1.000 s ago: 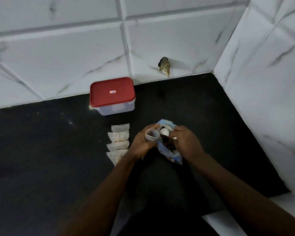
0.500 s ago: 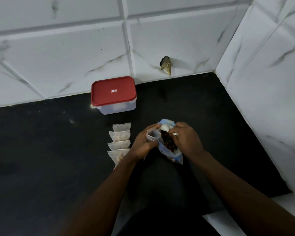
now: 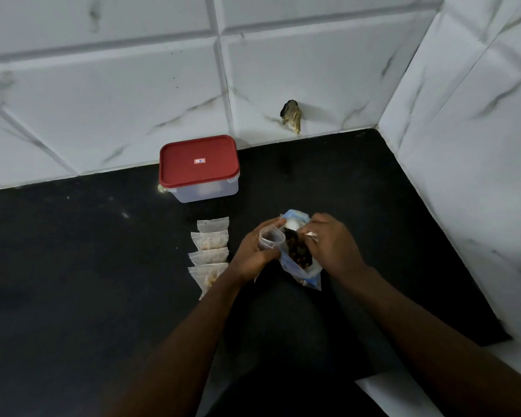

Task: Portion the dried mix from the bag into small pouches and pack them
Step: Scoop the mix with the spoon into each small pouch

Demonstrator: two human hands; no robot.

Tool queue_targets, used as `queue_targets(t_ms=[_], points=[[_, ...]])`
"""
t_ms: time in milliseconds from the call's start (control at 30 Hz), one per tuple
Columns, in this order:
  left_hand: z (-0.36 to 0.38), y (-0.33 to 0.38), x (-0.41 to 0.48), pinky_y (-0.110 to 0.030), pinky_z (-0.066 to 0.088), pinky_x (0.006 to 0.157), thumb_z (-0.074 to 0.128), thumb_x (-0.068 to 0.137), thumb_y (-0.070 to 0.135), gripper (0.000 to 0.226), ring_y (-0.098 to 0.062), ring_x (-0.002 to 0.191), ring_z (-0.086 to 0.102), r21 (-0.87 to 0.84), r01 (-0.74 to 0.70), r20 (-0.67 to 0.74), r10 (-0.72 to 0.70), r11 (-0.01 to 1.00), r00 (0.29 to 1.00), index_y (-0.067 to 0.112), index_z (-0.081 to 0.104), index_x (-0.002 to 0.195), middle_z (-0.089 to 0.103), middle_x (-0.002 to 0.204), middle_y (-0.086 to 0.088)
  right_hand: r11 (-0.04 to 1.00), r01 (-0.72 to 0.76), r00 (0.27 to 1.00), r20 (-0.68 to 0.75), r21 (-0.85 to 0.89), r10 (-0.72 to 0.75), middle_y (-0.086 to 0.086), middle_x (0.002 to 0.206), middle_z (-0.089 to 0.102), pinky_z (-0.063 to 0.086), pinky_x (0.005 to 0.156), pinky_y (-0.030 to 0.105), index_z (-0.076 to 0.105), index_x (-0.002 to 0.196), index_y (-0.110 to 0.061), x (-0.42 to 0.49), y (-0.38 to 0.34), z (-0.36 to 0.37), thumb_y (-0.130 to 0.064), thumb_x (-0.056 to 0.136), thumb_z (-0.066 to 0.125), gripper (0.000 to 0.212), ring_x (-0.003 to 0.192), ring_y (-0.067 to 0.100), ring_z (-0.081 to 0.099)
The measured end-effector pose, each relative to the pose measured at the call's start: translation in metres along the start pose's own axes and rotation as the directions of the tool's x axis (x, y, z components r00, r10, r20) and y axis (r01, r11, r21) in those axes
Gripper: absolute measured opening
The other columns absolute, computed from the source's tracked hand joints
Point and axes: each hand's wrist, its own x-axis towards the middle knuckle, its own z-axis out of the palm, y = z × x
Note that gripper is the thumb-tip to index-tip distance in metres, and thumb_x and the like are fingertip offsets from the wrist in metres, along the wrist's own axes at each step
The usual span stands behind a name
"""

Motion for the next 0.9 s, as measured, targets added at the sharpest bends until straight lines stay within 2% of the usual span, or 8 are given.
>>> queue_targets(t_ms=[133, 200, 300, 467, 600, 700, 800, 900], points=[[-0.003, -0.003, 0.001, -0.030, 0.055, 0.100, 0.062, 0.088, -0.003, 0.066, -0.007, 0.128, 0.060, -0.005, 0.013, -0.005, -0.013, 1.000, 1.000, 0.023, 0.053, 0.147, 0.059, 0.144, 0.005, 1.000, -0.006, 0.998, 0.064, -0.012, 0.007, 0.004, 0.101, 0.067, 0.053, 0.079, 0.031, 0.074, 0.100, -0.012, -0.001, -0.001, 0.024, -0.024, 0.095, 0.064, 0.016, 0.090, 0.014, 0.062], [-0.005, -0.006, 0.002, -0.035, 0.054, 0.104, 0.064, 0.084, 0.004, 0.067, -0.011, 0.131, 0.059, 0.011, 0.026, -0.013, -0.025, 1.000, 1.000, 0.029, 0.054, 0.145, 0.058, 0.146, 0.004, 0.999, -0.030, 0.992, 0.121, -0.017, 0.032, 0.006, 0.103, 0.068, 0.051, 0.084, 0.030, 0.074, 0.103, -0.008, 0.000, -0.001, 0.019, -0.023, 0.097, 0.063, 0.020, 0.094, 0.017, 0.063], [-0.007, -0.012, 0.002, -0.039, 0.054, 0.105, 0.065, 0.087, 0.000, 0.068, -0.014, 0.131, 0.059, -0.005, 0.047, -0.028, -0.047, 0.999, 0.998, 0.029, 0.052, 0.147, 0.059, 0.145, 0.002, 0.998, -0.006, 0.979, 0.201, -0.070, 0.020, 0.004, 0.104, 0.069, 0.053, 0.085, 0.034, 0.077, 0.103, -0.013, -0.001, 0.002, -0.004, -0.022, 0.095, 0.064, 0.017, 0.095, 0.017, 0.065], [-0.004, -0.012, 0.004, -0.032, 0.056, 0.100, 0.062, 0.090, -0.005, 0.067, -0.012, 0.132, 0.058, -0.020, 0.043, -0.010, -0.043, 0.999, 0.999, 0.028, 0.051, 0.148, 0.057, 0.146, 0.004, 1.000, -0.007, 0.989, 0.150, -0.024, 0.011, -0.003, 0.099, 0.067, 0.055, 0.081, 0.032, 0.078, 0.098, -0.022, -0.004, 0.012, -0.027, -0.017, 0.089, 0.074, 0.011, 0.090, 0.009, 0.062], [-0.003, -0.008, 0.004, -0.022, 0.055, 0.094, 0.060, 0.090, -0.010, 0.067, -0.005, 0.130, 0.058, -0.020, 0.026, -0.007, -0.027, 0.999, 1.000, 0.021, 0.051, 0.148, 0.057, 0.145, 0.008, 1.000, -0.017, 0.996, 0.083, -0.019, 0.019, 0.002, 0.101, 0.066, 0.054, 0.078, 0.034, 0.079, 0.101, -0.017, 0.000, 0.005, -0.012, -0.015, 0.091, 0.070, 0.013, 0.092, 0.015, 0.061], [-0.004, -0.008, 0.003, -0.027, 0.052, 0.101, 0.063, 0.089, -0.006, 0.066, -0.008, 0.136, 0.053, 0.007, 0.005, -0.005, -0.005, 1.000, 1.000, 0.023, 0.051, 0.148, 0.053, 0.149, 0.008, 0.999, -0.008, 0.997, 0.082, -0.053, 0.013, 0.006, 0.104, 0.066, 0.053, 0.079, 0.034, 0.078, 0.102, -0.013, 0.001, -0.002, 0.002, -0.017, 0.096, 0.063, 0.017, 0.094, 0.019, 0.062], [-0.004, -0.008, 0.003, -0.034, 0.048, 0.110, 0.067, 0.086, 0.002, 0.067, -0.010, 0.140, 0.050, 0.030, -0.004, -0.026, 0.005, 1.000, 1.000, 0.026, 0.053, 0.146, 0.052, 0.150, 0.008, 0.998, 0.008, 0.990, 0.141, -0.064, 0.001, 0.008, 0.106, 0.068, 0.053, 0.082, 0.035, 0.079, 0.101, -0.013, 0.002, -0.002, 0.003, -0.011, 0.093, 0.065, 0.015, 0.097, 0.021, 0.064], [-0.005, -0.010, 0.004, -0.039, 0.050, 0.110, 0.066, 0.087, 0.001, 0.066, -0.012, 0.136, 0.054, 0.019, 0.007, -0.027, -0.007, 1.000, 1.000, 0.027, 0.052, 0.147, 0.054, 0.148, 0.005, 0.998, 0.006, 0.982, 0.190, -0.060, 0.006, 0.005, 0.106, 0.068, 0.054, 0.082, 0.033, 0.080, 0.100, -0.016, 0.002, 0.000, -0.011, -0.014, 0.092, 0.068, 0.015, 0.096, 0.018, 0.064]])
